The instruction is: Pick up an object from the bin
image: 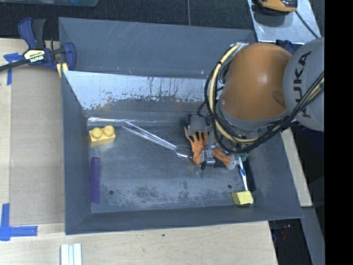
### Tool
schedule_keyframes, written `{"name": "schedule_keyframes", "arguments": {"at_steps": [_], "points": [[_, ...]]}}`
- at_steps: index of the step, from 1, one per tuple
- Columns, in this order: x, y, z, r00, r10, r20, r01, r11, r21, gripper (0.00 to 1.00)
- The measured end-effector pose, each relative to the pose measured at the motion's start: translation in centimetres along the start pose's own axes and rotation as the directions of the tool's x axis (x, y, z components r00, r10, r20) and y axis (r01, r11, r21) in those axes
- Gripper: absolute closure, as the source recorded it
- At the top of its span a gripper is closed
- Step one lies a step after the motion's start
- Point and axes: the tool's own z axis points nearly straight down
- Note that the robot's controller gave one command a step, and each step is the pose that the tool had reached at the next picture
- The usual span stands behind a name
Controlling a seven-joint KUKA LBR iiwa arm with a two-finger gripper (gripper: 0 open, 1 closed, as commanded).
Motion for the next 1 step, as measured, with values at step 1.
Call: {"name": "schedule_keyframes", "arguments": {"at_steps": [1], "points": [[-0.17,-0.02,-0.33,1.000,0.001,0.007,-0.001,1.000,0.000,0.00]]}}
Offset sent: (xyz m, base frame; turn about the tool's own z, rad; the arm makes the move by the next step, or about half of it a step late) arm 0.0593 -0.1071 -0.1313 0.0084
